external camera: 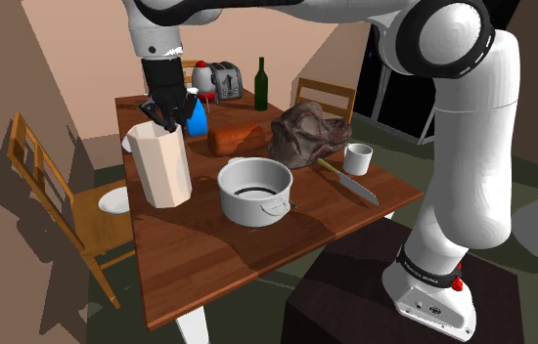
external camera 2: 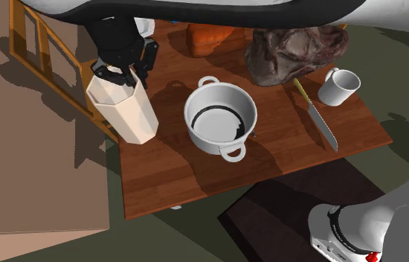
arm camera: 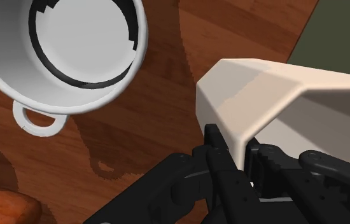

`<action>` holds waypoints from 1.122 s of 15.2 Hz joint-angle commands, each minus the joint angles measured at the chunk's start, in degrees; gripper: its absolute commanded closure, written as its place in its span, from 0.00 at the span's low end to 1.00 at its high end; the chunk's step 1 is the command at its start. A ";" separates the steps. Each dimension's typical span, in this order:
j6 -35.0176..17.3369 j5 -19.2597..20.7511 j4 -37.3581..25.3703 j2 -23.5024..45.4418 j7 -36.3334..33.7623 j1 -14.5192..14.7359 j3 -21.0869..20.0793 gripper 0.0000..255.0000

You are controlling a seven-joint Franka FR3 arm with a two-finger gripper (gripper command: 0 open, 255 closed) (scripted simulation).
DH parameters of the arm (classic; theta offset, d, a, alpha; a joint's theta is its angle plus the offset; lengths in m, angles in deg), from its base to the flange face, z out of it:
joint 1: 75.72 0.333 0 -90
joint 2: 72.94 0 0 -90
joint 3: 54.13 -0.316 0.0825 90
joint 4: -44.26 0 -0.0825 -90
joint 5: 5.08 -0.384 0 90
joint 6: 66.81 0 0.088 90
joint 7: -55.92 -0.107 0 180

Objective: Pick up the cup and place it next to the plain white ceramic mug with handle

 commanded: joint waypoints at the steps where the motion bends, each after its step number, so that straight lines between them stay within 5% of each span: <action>1: 1.72 0.09 -2.06 0.31 -0.12 0.21 -0.05 1.00; 17: 19.06 2.62 -27.37 8.39 -0.92 3.73 -0.06 1.00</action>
